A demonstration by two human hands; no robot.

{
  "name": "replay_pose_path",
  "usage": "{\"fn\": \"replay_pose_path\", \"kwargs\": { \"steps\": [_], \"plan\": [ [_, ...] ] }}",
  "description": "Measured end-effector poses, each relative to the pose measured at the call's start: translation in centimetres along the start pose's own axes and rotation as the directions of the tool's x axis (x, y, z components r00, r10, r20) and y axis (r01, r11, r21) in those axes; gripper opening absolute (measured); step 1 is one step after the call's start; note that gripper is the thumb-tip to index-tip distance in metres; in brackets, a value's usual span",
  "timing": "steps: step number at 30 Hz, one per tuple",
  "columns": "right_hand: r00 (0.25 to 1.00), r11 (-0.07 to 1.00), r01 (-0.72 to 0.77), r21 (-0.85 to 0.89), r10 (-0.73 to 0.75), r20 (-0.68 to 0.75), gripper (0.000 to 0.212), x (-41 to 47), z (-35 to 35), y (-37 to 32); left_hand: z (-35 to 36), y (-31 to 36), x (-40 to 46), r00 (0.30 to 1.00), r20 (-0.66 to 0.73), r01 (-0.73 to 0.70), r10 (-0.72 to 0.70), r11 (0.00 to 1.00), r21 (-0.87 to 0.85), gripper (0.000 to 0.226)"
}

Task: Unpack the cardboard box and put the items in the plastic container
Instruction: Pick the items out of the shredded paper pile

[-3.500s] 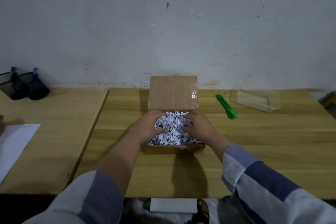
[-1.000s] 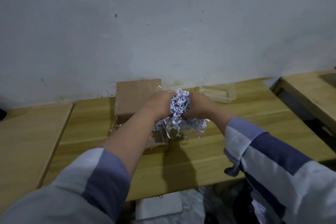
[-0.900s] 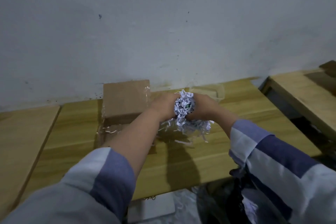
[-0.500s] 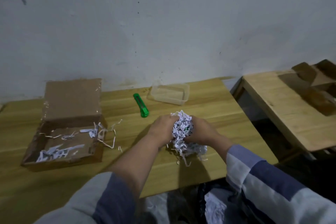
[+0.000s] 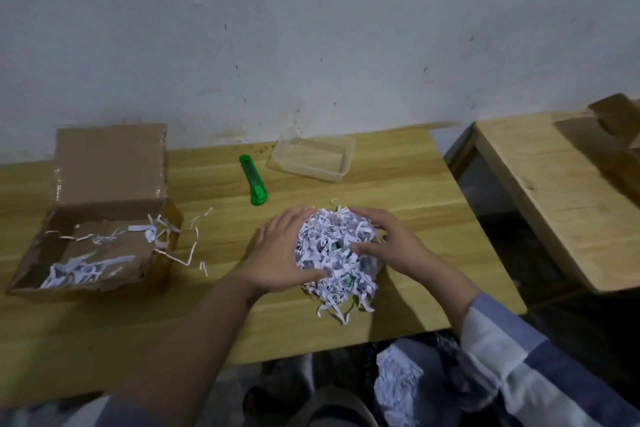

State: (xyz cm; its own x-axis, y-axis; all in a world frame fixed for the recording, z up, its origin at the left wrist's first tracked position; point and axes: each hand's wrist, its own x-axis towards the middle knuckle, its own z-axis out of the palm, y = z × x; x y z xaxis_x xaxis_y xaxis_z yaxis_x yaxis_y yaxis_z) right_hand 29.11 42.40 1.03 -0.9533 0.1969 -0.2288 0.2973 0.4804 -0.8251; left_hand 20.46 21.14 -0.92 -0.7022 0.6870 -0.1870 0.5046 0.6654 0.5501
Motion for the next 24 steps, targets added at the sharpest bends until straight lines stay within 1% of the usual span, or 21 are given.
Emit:
{"fn": "replay_pose_path", "kwargs": {
  "steps": [2,3,4,5,6,8,11,13,15,16,18,20,21,24],
  "plan": [
    [0.997,0.996,0.045,-0.074,-0.05,-0.06,0.036,0.4,0.8,0.3,0.9,0.7,0.3,0.995,-0.078,-0.068,0.065,0.997,-0.04,0.068],
    [0.996,0.99,0.055,-0.129,-0.064,-0.065,0.027,0.5,1.3,0.4,1.5,1.1,0.5,0.992,-0.098,-0.081,0.078,0.996,-0.029,0.052],
    [0.994,0.979,0.067,-0.191,-0.081,-0.067,0.024,0.5,1.9,0.7,2.0,1.4,0.5,0.992,-0.103,-0.072,0.072,0.997,0.002,0.04],
    [0.992,0.964,0.082,-0.254,-0.102,-0.068,0.023,0.4,2.4,1.0,2.6,1.4,0.6,0.993,-0.104,-0.052,0.057,0.998,0.044,0.036],
    [0.989,0.95,0.094,-0.299,-0.122,-0.078,0.024,0.4,2.8,1.5,3.0,1.3,0.5,0.994,-0.1,-0.031,0.039,0.996,0.081,0.036],
    [0.988,0.939,0.067,-0.336,-0.109,-0.11,0.024,0.1,2.8,2.3,3.3,0.6,0.3,0.996,-0.091,0.006,0.005,0.992,0.122,0.04],
    [0.988,0.925,0.026,-0.379,-0.08,-0.129,0.026,-0.1,2.0,3.8,3.0,-0.9,-0.2,0.997,-0.069,0.03,-0.022,0.992,0.12,0.043],
    [0.985,0.913,0.036,-0.407,-0.102,-0.142,0.032,-0.2,1.5,4.5,2.9,-1.3,-0.4,0.997,-0.063,0.04,-0.033,0.993,0.114,0.046],
    [0.975,0.941,0.049,-0.336,-0.119,-0.19,0.041,-0.3,1.3,4.3,2.8,-1.3,-0.5,0.996,-0.076,0.049,-0.041,0.993,0.11,0.05],
    [0.966,0.958,0.06,-0.28,-0.126,-0.224,0.041,-0.3,1.1,4.1,2.8,-1.1,-0.5,0.995,-0.088,0.053,-0.044,0.993,0.104,0.051],
    [0.956,0.97,0.087,-0.226,-0.146,-0.256,0.03,-0.3,0.9,3.2,2.8,-0.6,-0.5,0.99,-0.141,0.034,-0.022,0.996,0.087,0.049],
    [0.961,0.949,0.078,-0.306,-0.154,-0.231,0.009,0.1,0.9,2.6,2.9,0.0,-0.5,0.982,-0.189,-0.014,0.031,0.996,0.087,0.042],
    [0.968,0.929,0.048,-0.368,-0.133,-0.211,0.006,0.2,0.8,2.2,2.9,0.2,-0.4,0.979,-0.196,-0.04,0.057,0.995,0.09,0.039],
    [0.983,0.879,-0.038,-0.476,-0.053,-0.176,0.033,0.9,0.9,1.6,3.1,1.0,0.0,0.985,-0.146,-0.072,0.094,0.987,0.144,0.036]
  ]
}}
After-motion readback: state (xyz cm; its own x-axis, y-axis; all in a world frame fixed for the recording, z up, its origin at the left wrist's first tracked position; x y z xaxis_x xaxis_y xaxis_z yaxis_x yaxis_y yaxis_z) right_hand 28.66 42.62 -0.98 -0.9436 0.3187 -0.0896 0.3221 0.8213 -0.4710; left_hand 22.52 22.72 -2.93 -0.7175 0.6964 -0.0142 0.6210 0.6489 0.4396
